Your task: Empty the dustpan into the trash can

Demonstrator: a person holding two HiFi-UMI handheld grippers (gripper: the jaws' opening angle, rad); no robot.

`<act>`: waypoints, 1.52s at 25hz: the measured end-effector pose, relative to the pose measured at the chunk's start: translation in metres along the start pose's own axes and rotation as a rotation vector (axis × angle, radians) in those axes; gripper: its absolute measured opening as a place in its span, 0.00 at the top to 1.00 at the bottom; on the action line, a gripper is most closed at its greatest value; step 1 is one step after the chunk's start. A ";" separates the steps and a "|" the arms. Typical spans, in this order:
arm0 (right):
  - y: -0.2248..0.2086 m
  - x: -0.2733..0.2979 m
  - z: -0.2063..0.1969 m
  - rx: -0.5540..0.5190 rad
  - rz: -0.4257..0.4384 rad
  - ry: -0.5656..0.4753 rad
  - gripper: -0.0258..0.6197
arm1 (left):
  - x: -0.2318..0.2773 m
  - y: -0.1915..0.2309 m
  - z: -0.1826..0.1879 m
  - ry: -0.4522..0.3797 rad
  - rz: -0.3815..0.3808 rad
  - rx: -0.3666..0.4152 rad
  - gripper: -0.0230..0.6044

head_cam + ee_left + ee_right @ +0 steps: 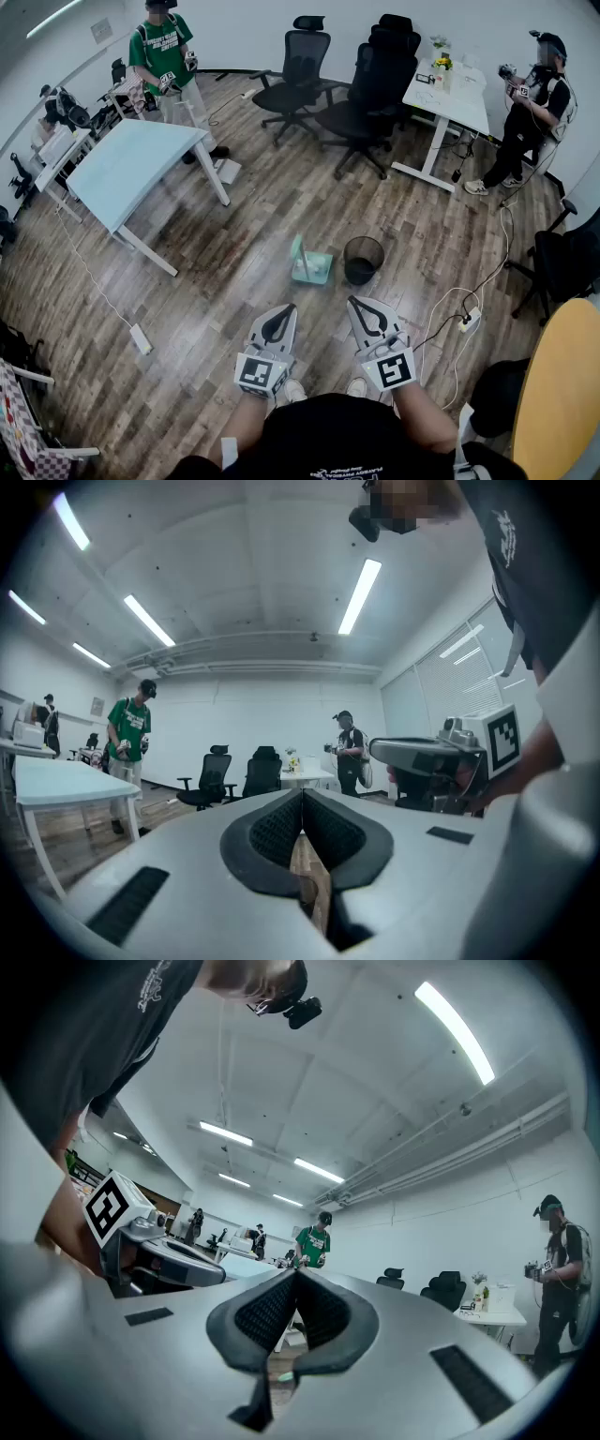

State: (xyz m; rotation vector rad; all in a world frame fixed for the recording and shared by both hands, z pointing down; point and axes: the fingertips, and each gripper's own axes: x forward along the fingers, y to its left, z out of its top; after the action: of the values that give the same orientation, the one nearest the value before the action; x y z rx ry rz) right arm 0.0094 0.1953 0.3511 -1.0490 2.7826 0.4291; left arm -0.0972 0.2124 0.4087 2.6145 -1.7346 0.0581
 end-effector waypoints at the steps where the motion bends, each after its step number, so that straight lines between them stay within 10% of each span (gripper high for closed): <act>1: -0.003 -0.003 -0.001 0.011 -0.003 0.000 0.92 | 0.002 -0.005 0.001 -0.003 -0.003 0.007 0.92; 23: -0.075 -0.016 -0.015 0.119 0.043 -0.065 0.92 | 0.077 -0.050 0.009 -0.023 0.020 -0.040 0.92; 38: -0.079 0.075 -0.045 0.064 0.017 0.000 0.92 | 0.112 0.031 0.001 0.007 -0.031 -0.075 0.92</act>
State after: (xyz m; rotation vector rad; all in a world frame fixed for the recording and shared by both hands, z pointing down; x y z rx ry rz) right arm 0.0041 0.0777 0.3594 -1.0120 2.7870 0.3399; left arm -0.0825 0.0974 0.4106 2.5842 -1.6596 0.0017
